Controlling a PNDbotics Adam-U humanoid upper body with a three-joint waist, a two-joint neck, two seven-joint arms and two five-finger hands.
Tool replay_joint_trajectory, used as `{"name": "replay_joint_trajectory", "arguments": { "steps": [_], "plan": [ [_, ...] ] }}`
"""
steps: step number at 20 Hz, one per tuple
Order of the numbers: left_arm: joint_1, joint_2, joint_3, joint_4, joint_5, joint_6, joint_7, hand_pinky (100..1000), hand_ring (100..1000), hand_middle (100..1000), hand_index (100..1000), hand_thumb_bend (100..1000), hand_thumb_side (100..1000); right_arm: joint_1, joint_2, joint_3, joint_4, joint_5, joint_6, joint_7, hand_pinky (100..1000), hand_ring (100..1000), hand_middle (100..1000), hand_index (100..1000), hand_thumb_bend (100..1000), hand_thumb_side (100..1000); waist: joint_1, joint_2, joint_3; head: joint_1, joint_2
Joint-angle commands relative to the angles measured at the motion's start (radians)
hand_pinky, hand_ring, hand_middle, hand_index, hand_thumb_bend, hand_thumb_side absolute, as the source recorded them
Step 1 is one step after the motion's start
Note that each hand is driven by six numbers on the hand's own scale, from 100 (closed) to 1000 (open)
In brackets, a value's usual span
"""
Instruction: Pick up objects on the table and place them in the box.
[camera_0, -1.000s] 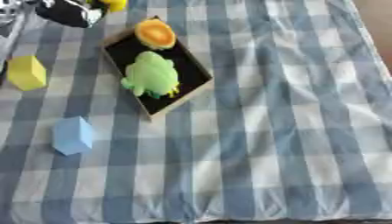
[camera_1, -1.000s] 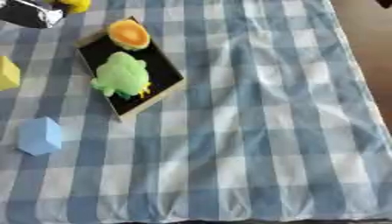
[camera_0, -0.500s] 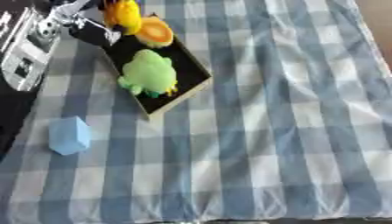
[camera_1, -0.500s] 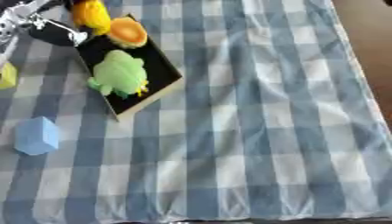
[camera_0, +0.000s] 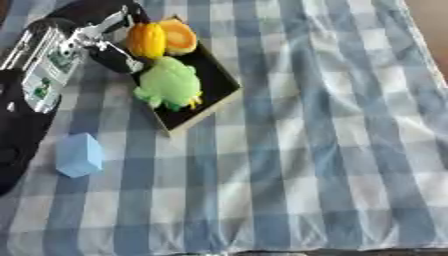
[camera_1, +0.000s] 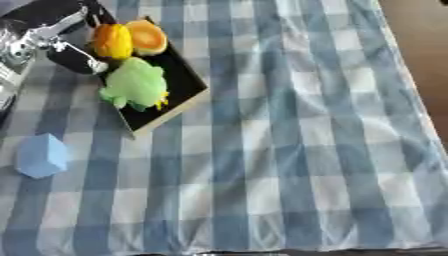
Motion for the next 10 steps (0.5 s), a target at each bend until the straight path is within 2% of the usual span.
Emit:
{"name": "replay_joint_trajectory", "arguments": {
  "steps": [1, 5, 10],
  "plan": [
    [-0.014, 0.016, 0.005, -0.006, -0.033, -0.006, -0.022, 855, 838, 819, 897, 551, 246, -0.009, -0.02, -0.01, -0.01, -0.004, -0.005, 0.001, 924, 861, 782, 830, 100, 785, 0.012, -0.011, -0.001, -0.001, 0.003],
    [-0.013, 0.033, 0.009, -0.035, -0.066, -0.009, -0.046, 911, 902, 882, 948, 646, 336, -0.006, -0.019, -0.01, -0.005, -0.004, -0.005, 0.002, 925, 861, 782, 830, 100, 787, 0.014, -0.014, 0.003, -0.003, 0.005],
    [-0.01, 0.062, 0.023, -0.107, -0.06, -0.006, -0.088, 928, 932, 897, 959, 663, 391, 0.001, -0.022, -0.011, -0.001, -0.002, -0.005, 0.002, 924, 861, 782, 830, 100, 786, 0.014, -0.018, 0.01, -0.007, 0.005]
  ]
}}
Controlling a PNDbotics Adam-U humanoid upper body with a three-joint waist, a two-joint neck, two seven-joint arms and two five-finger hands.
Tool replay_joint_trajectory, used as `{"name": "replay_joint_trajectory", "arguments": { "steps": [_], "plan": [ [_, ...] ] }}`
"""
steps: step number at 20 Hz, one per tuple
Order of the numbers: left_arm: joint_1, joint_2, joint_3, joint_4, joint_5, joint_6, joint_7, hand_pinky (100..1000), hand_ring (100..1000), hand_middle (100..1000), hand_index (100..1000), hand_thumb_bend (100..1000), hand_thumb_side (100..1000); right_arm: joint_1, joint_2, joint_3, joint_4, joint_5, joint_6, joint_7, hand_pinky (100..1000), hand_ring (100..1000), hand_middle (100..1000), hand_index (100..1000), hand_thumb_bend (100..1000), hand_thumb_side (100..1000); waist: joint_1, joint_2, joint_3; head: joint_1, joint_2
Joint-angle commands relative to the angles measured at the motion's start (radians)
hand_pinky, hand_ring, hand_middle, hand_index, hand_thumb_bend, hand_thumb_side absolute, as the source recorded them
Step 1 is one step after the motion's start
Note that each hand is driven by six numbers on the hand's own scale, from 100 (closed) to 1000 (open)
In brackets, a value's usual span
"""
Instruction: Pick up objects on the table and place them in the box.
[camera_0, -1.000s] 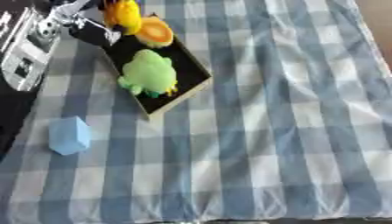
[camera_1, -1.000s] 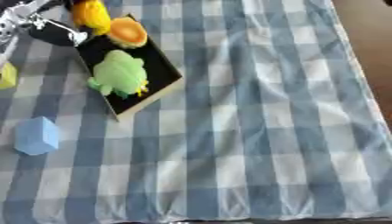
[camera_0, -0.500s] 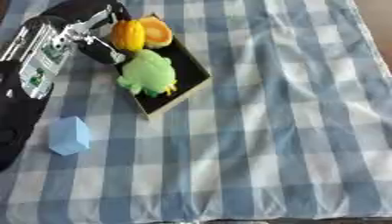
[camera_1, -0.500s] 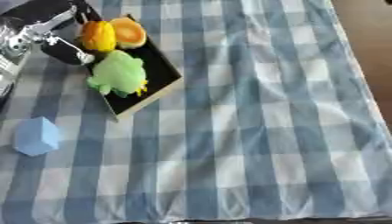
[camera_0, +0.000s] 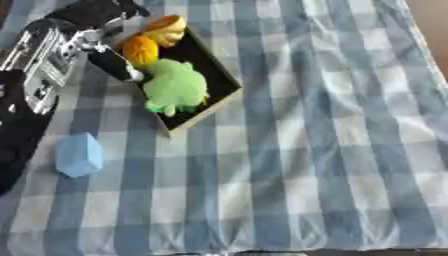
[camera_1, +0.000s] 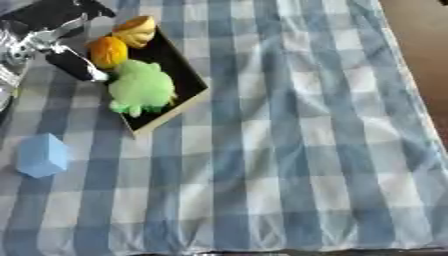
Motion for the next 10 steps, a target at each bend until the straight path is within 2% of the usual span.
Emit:
{"name": "replay_joint_trajectory", "arguments": {
  "steps": [1, 2, 4, 7, 10],
  "plan": [
    [-0.012, 0.047, 0.023, -0.07, 0.021, 0.004, -0.03, 926, 930, 895, 959, 644, 402, -0.003, -0.023, -0.012, -0.002, -0.001, -0.002, -0.001, 925, 861, 782, 830, 100, 786, 0.012, -0.019, 0.002, -0.006, 0.005],
    [-0.011, 0.055, 0.028, -0.094, 0.035, 0.008, -0.036, 923, 928, 892, 958, 629, 406, -0.002, -0.023, -0.012, -0.001, -0.001, -0.002, -0.001, 925, 861, 782, 830, 100, 786, 0.012, -0.019, 0.004, -0.007, 0.005],
    [-0.007, 0.072, 0.037, -0.148, 0.067, 0.021, -0.042, 897, 907, 870, 947, 534, 408, 0.001, -0.024, -0.013, 0.0, -0.001, -0.002, -0.003, 925, 861, 782, 830, 100, 785, 0.011, -0.021, 0.007, -0.009, 0.005],
    [0.001, 0.102, 0.049, -0.243, 0.139, 0.042, -0.044, 882, 892, 854, 933, 465, 387, 0.004, -0.025, -0.015, 0.002, -0.001, -0.003, -0.005, 925, 861, 782, 830, 100, 785, 0.01, -0.024, 0.013, -0.01, 0.005],
    [0.022, 0.165, 0.054, -0.371, 0.24, 0.055, -0.054, 865, 869, 827, 906, 448, 368, 0.009, -0.03, -0.016, 0.001, 0.0, -0.004, -0.006, 924, 862, 782, 830, 100, 783, 0.011, -0.027, 0.021, -0.013, 0.005]
  ]
}}
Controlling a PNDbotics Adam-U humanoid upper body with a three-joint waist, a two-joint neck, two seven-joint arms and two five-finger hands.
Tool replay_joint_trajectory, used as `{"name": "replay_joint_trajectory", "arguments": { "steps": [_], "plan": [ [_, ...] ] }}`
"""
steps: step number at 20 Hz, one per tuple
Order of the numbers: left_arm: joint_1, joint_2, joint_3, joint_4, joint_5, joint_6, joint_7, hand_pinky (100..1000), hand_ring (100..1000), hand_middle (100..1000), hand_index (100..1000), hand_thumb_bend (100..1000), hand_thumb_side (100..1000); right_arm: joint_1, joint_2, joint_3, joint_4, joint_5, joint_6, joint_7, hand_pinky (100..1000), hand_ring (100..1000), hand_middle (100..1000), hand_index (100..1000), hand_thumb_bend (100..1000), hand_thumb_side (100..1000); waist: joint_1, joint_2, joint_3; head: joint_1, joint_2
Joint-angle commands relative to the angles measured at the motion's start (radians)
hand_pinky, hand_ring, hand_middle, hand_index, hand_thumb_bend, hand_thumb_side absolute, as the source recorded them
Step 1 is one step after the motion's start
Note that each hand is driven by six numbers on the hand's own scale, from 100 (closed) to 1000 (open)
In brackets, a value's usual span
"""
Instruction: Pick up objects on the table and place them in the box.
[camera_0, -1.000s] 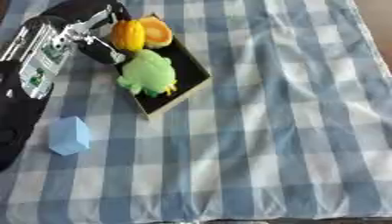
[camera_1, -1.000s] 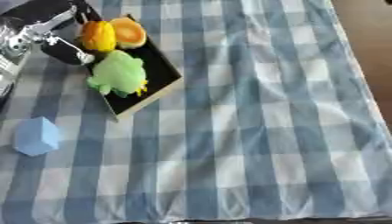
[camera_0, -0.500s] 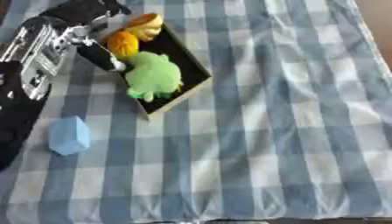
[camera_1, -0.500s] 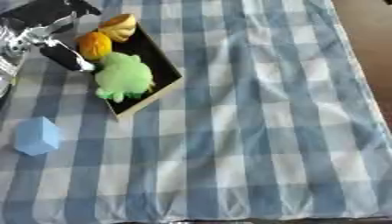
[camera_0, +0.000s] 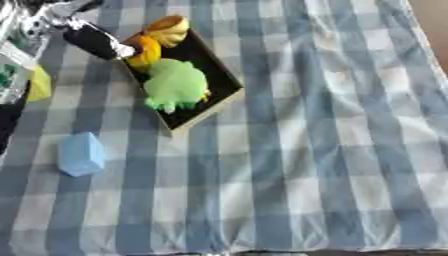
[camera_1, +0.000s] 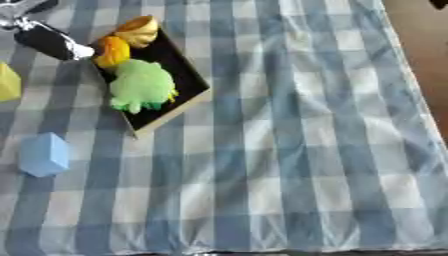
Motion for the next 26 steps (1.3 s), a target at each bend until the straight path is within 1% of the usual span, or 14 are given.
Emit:
{"name": "replay_joint_trajectory", "arguments": {
  "steps": [1, 4, 7, 9, 12, 14, 16, 19, 23, 26],
  "plan": [
    [0.008, 0.104, 0.02, -0.155, 0.107, 0.019, -0.01, 860, 858, 817, 894, 445, 353, -0.001, -0.033, -0.016, -0.005, 0.001, -0.002, -0.005, 924, 862, 782, 831, 100, 781, 0.012, -0.028, 0.006, -0.007, 0.004],
    [0.078, 0.226, 0.024, -0.339, 0.241, 0.05, -0.014, 856, 852, 812, 886, 471, 369, 0.006, -0.04, -0.021, -0.005, 0.002, -0.003, -0.009, 924, 862, 782, 830, 100, 779, 0.017, -0.031, 0.017, -0.018, 0.004],
    [0.184, 0.35, 0.028, -0.513, 0.347, 0.116, -0.007, 847, 835, 792, 874, 521, 385, 0.01, -0.043, -0.021, -0.005, 0.003, -0.004, -0.009, 925, 862, 783, 831, 100, 778, 0.02, -0.036, 0.027, -0.026, 0.004],
    [0.254, 0.415, 0.014, -0.553, 0.401, 0.137, 0.001, 845, 829, 786, 872, 546, 392, 0.01, -0.042, -0.02, -0.007, 0.002, -0.003, -0.009, 925, 862, 783, 831, 100, 778, 0.02, -0.04, 0.029, -0.027, 0.004],
    [0.338, 0.48, -0.008, -0.565, 0.441, 0.137, 0.01, 852, 826, 781, 869, 599, 390, 0.01, -0.042, -0.018, -0.008, 0.002, -0.001, -0.009, 924, 862, 782, 831, 100, 779, 0.019, -0.042, 0.029, -0.028, 0.004],
    [0.383, 0.509, -0.014, -0.566, 0.447, 0.133, 0.013, 853, 819, 771, 859, 632, 394, 0.011, -0.04, -0.019, -0.008, 0.002, -0.001, -0.009, 924, 861, 782, 830, 100, 779, 0.018, -0.045, 0.028, -0.028, 0.004],
    [0.427, 0.533, -0.018, -0.566, 0.446, 0.135, 0.007, 858, 823, 774, 862, 666, 418, 0.012, -0.038, -0.02, -0.007, 0.001, 0.0, -0.011, 924, 862, 782, 830, 100, 779, 0.017, -0.045, 0.027, -0.027, 0.004],
    [0.484, 0.556, -0.018, -0.566, 0.448, 0.137, -0.001, 864, 830, 781, 868, 688, 439, 0.013, -0.037, -0.02, -0.007, 0.0, 0.001, -0.013, 925, 861, 782, 830, 100, 780, 0.016, -0.044, 0.026, -0.025, 0.004],
    [0.527, 0.556, -0.017, -0.566, 0.456, 0.14, -0.011, 861, 828, 780, 868, 694, 448, 0.013, -0.033, -0.019, -0.006, -0.002, 0.001, -0.014, 925, 861, 782, 830, 100, 782, 0.014, -0.044, 0.027, -0.018, 0.004],
    [0.547, 0.545, -0.022, -0.566, 0.461, 0.159, -0.02, 854, 822, 774, 863, 693, 448, 0.014, -0.03, -0.018, -0.004, -0.002, 0.001, -0.014, 925, 861, 782, 830, 100, 783, 0.012, -0.043, 0.027, -0.012, 0.004]
  ]
}}
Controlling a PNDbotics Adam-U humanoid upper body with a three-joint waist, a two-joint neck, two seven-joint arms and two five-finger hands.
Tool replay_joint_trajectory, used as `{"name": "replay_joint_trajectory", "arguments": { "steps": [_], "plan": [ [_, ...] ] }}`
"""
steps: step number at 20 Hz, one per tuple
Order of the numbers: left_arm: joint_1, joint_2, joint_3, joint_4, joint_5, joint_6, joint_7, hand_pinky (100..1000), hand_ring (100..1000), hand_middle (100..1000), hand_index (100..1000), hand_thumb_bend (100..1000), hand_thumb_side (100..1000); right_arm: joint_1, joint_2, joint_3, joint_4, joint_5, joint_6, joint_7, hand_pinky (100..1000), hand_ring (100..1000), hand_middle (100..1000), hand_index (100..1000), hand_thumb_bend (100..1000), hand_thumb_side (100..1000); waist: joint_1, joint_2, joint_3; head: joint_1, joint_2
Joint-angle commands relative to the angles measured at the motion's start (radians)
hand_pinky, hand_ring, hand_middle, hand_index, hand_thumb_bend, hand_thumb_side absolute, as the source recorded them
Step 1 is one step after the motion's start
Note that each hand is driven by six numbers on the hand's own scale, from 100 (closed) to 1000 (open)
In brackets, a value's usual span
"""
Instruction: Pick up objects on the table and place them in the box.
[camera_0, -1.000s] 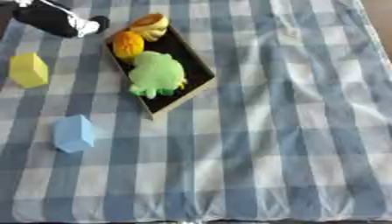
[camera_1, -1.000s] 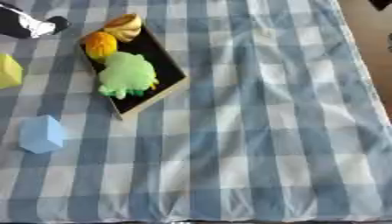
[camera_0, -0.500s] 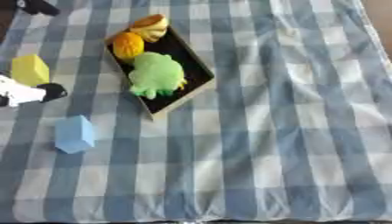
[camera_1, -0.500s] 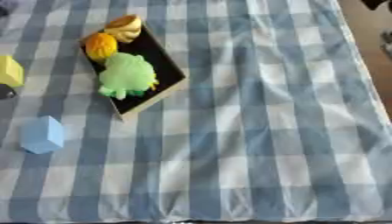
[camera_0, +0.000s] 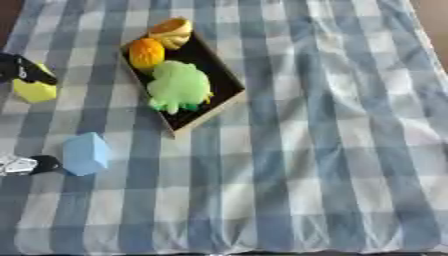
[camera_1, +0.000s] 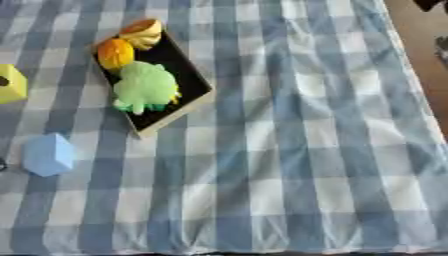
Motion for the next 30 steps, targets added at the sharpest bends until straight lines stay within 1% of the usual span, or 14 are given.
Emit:
{"name": "replay_joint_trajectory", "arguments": {
  "steps": [1, 3, 6, 11, 15, 19, 23, 30],
  "plan": [
    [0.005, 0.017, 0.006, -0.014, 0.008, 0.023, -0.006, 850, 818, 770, 860, 691, 438, -0.004, -0.025, -0.013, -0.004, -0.003, 0.0, -0.004, 925, 861, 782, 830, 100, 783, 0.004, -0.035, 0.0, 0.008, 0.004],
    [0.007, 0.002, 0.004, -0.014, -0.005, 0.048, 0.004, 845, 810, 762, 857, 692, 432, -0.003, -0.023, -0.013, -0.003, -0.004, -0.001, -0.005, 925, 861, 782, 830, 100, 784, 0.002, -0.035, -0.001, 0.01, 0.004],
    [0.007, -0.026, -0.016, -0.014, -0.023, 0.085, 0.006, 839, 804, 752, 866, 687, 433, -0.002, -0.02, -0.012, -0.003, -0.005, -0.002, -0.005, 925, 861, 782, 830, 100, 785, -0.002, -0.036, -0.003, 0.013, 0.004],
    [-0.003, -0.058, -0.04, -0.014, -0.058, 0.118, -0.006, 845, 815, 772, 887, 693, 416, -0.001, -0.017, -0.012, -0.003, -0.006, -0.002, -0.005, 925, 861, 782, 830, 100, 786, -0.004, -0.035, -0.006, 0.017, 0.004],
    [-0.007, -0.074, -0.054, -0.014, -0.082, 0.131, -0.027, 849, 826, 801, 891, 697, 392, 0.0, -0.014, -0.013, -0.002, -0.007, -0.001, -0.005, 926, 861, 782, 830, 100, 787, -0.004, -0.034, -0.008, 0.019, 0.004],
    [-0.009, -0.082, -0.071, -0.009, -0.104, 0.138, -0.064, 851, 829, 805, 889, 692, 377, 0.001, -0.012, -0.012, -0.002, -0.008, -0.001, -0.005, 926, 862, 783, 830, 100, 788, -0.003, -0.033, -0.01, 0.021, 0.004],
    [-0.015, -0.096, -0.08, 0.024, -0.124, 0.142, -0.079, 847, 825, 797, 883, 677, 348, 0.002, -0.01, -0.012, -0.002, -0.009, -0.001, -0.005, 926, 862, 783, 830, 100, 790, -0.003, -0.032, -0.012, 0.021, 0.004],
    [-0.039, -0.132, -0.104, 0.097, -0.166, 0.131, -0.067, 845, 822, 794, 879, 628, 369, 0.004, -0.004, -0.011, 0.0, -0.01, -0.001, -0.004, 926, 862, 783, 830, 100, 792, -0.005, -0.032, -0.015, 0.023, 0.004]
  ]
}}
